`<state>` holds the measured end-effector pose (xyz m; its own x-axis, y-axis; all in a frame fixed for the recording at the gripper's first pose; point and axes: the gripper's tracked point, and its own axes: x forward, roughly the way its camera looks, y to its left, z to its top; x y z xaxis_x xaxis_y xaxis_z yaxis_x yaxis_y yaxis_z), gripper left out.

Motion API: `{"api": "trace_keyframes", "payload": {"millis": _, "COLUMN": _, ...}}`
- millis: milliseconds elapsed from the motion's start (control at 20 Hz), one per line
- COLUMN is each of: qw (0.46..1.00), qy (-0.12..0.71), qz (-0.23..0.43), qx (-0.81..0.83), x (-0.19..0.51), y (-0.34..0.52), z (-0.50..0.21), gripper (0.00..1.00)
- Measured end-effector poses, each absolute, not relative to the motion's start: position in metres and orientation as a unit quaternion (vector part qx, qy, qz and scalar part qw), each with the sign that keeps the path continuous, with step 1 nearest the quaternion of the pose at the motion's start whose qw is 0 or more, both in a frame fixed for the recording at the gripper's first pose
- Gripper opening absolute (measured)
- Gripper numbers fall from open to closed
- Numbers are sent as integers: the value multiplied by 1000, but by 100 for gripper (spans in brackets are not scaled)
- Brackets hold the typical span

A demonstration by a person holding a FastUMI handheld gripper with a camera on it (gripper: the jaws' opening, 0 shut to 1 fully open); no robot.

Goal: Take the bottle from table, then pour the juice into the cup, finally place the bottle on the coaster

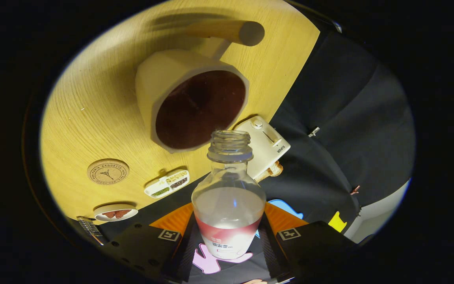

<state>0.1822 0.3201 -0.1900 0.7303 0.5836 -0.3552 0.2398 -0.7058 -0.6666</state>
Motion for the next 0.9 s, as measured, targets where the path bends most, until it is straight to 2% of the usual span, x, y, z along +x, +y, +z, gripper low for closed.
{"api": "trace_keyframes", "payload": {"millis": 650, "qw": 299, "qy": -229, "qz": 292, "qx": -879, "x": 175, "y": 316, "z": -194, "gripper": 75}}
{"api": "trace_keyframes", "payload": {"millis": 900, "qw": 324, "qy": -220, "qz": 287, "qx": -874, "x": 176, "y": 312, "z": -187, "gripper": 75}}
